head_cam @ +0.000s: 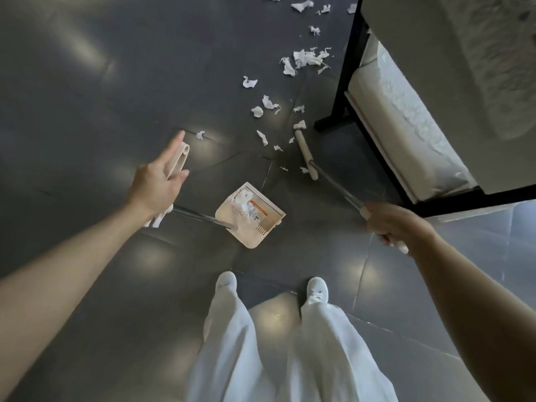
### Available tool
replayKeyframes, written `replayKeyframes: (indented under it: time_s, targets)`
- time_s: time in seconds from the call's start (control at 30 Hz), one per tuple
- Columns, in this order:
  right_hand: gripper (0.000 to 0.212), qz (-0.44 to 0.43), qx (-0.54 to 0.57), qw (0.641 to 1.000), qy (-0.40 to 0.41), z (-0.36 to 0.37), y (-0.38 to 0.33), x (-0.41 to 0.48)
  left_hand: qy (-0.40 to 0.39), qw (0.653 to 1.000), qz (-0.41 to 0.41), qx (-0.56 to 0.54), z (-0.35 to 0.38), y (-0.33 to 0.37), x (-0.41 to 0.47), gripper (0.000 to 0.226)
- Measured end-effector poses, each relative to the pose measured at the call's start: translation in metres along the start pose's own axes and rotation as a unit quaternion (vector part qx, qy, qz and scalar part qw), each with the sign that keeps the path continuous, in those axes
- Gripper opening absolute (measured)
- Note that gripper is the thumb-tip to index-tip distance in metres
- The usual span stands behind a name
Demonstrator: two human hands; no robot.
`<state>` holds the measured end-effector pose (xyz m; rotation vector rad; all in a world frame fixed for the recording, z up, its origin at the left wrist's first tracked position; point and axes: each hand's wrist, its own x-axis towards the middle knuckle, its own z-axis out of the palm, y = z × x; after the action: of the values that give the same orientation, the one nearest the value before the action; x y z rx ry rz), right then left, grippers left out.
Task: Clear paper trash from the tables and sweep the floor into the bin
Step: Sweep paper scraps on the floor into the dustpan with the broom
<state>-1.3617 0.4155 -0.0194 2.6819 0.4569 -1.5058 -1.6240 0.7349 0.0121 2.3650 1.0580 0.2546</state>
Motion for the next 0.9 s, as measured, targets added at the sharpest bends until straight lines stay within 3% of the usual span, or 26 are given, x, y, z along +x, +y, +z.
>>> replayKeyframes:
  time_s: [0.3,0.4,0.6,0.8,0.9]
  targets:
    - [0.051,0.024,-0.002,0.999,-0.021,0.098,-0.073,-0.067,-0.092,0.992,0.071,-0.04,-0.046,-0.078,0.015,0.069]
    - [0.057,0.041,0.087,0.994,-0.048,0.117,-0.081,-0.091,-0.119,0.988,0.088,-0.031,-0.051,-0.092,0.017,0.069]
    - [0.064,0.087,0.218,0.972,-0.022,0.13,-0.068,-0.123,-0.134,0.983,0.12,-0.028,-0.051,-0.109,0.011,0.069]
    - [0.055,0.085,0.079,0.992,0.047,0.147,-0.095,-0.129,-0.11,0.984,0.128,-0.052,-0.033,-0.108,0.001,0.07]
    - [0.049,0.085,0.055,0.994,0.039,0.177,-0.115,-0.128,-0.081,0.985,0.144,-0.047,-0.022,-0.099,-0.001,0.07]
